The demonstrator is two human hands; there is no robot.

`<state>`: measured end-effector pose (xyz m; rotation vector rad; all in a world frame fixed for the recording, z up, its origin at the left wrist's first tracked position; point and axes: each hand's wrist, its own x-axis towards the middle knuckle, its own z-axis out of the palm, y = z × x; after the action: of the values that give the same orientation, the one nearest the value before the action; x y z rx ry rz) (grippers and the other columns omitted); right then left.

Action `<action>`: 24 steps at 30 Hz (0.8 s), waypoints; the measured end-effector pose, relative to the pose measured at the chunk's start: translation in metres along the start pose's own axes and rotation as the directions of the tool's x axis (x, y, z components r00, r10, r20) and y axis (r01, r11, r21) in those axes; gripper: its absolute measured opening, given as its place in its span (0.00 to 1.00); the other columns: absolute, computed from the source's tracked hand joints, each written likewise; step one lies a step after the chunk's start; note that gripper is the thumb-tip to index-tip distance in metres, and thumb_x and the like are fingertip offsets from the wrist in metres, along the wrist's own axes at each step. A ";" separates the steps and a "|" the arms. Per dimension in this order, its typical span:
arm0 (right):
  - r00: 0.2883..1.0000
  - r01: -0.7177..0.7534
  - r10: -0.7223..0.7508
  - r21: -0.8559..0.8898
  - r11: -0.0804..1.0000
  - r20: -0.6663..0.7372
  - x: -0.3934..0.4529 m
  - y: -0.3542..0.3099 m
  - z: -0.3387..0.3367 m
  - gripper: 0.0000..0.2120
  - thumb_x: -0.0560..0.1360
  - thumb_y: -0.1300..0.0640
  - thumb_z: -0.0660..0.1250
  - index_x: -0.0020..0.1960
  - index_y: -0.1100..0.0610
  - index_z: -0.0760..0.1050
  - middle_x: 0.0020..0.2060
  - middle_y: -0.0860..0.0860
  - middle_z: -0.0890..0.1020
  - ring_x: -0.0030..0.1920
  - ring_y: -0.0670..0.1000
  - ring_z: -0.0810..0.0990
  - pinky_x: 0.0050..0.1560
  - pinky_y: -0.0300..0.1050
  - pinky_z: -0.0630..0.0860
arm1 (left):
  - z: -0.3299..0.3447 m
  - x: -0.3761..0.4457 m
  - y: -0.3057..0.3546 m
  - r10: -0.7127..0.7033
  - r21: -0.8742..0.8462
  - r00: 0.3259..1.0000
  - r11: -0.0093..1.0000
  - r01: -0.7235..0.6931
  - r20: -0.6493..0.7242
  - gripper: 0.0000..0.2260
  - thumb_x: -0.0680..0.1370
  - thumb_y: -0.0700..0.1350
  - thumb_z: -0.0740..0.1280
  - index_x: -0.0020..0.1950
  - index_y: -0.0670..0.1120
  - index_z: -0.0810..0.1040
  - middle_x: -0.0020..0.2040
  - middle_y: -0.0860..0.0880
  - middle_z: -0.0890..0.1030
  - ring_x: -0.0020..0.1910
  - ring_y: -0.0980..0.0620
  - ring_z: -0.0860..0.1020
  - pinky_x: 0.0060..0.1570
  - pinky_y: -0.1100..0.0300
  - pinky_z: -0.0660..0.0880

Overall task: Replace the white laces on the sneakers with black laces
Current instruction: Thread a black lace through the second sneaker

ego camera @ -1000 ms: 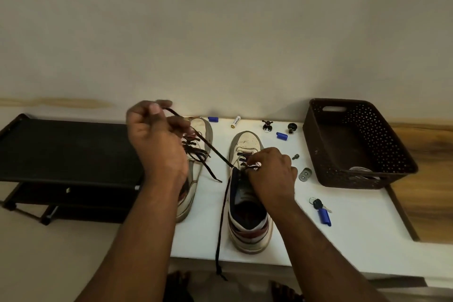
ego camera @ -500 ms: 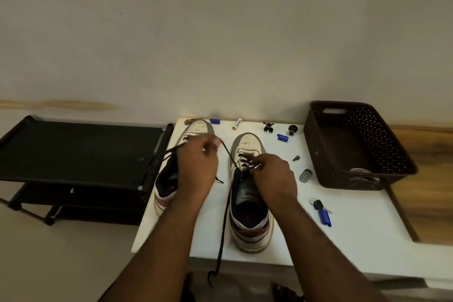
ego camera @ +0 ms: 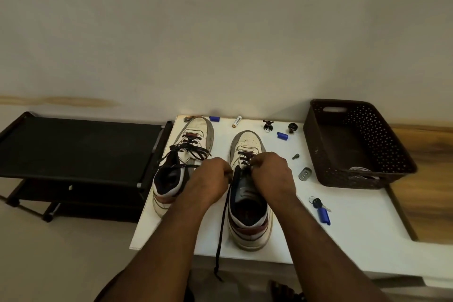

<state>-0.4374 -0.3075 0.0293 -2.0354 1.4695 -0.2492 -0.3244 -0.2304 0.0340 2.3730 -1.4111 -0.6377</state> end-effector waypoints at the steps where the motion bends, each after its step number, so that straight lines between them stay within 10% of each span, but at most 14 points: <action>1: 1.000 -0.002 0.002 0.000 1.000 -0.005 0.000 0.000 0.000 0.14 0.76 0.60 0.64 0.59 0.51 0.80 0.54 0.52 0.82 0.51 0.53 0.81 0.50 0.42 0.75 | -0.003 0.000 0.001 -0.007 0.012 1.000 1.000 0.008 -0.030 0.09 0.79 0.39 0.63 0.53 0.44 0.83 0.50 0.44 0.83 0.52 0.45 0.80 0.50 0.58 0.75; 5: 0.999 -0.032 0.032 0.001 0.999 -0.022 0.001 -0.001 0.004 0.13 0.76 0.60 0.64 0.58 0.52 0.80 0.52 0.53 0.83 0.49 0.54 0.82 0.50 0.46 0.77 | -0.012 -0.006 0.010 0.067 0.094 0.962 0.995 -0.043 -0.263 0.10 0.81 0.48 0.62 0.54 0.49 0.83 0.49 0.49 0.83 0.51 0.49 0.78 0.53 0.53 0.75; 11: 0.999 -0.035 0.036 0.042 0.999 -0.022 0.002 -0.001 0.005 0.13 0.75 0.60 0.63 0.56 0.52 0.81 0.52 0.53 0.83 0.50 0.55 0.82 0.51 0.46 0.78 | -0.020 -0.019 0.020 0.078 0.398 0.976 0.917 0.010 -0.204 0.12 0.77 0.54 0.62 0.53 0.54 0.84 0.64 0.55 0.74 0.66 0.48 0.65 0.63 0.49 0.62; 14: 1.000 -0.013 0.012 0.030 0.999 0.016 0.004 0.001 0.000 0.13 0.75 0.61 0.64 0.56 0.51 0.81 0.52 0.53 0.83 0.50 0.54 0.81 0.51 0.45 0.77 | -0.018 -0.021 0.014 -0.030 -0.052 0.991 0.998 0.024 -0.129 0.13 0.75 0.47 0.63 0.33 0.45 0.79 0.40 0.44 0.81 0.44 0.45 0.77 0.59 0.50 0.69; 17: 0.997 0.034 -0.033 -0.004 0.999 0.076 0.010 0.003 -0.007 0.13 0.74 0.61 0.65 0.54 0.51 0.82 0.52 0.52 0.83 0.51 0.54 0.81 0.51 0.45 0.76 | -0.012 -0.019 0.012 -0.305 -0.659 0.951 0.703 0.265 0.057 0.11 0.77 0.40 0.60 0.37 0.38 0.75 0.34 0.37 0.77 0.29 0.42 0.78 0.34 0.51 0.78; 24: 0.996 0.027 -0.025 -0.029 0.999 0.082 0.016 0.008 -0.013 0.12 0.74 0.61 0.67 0.52 0.49 0.83 0.51 0.51 0.83 0.49 0.52 0.81 0.50 0.44 0.77 | 0.006 -0.019 0.000 -0.259 -0.475 0.866 0.751 0.459 0.427 0.12 0.78 0.38 0.66 0.60 0.43 0.72 0.51 0.42 0.79 0.27 0.48 0.81 0.27 0.54 0.79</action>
<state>-0.4441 -0.3287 0.0316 -2.0649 1.4055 -0.1543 -0.3355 -0.2134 0.0334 2.1010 -0.6834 -1.4095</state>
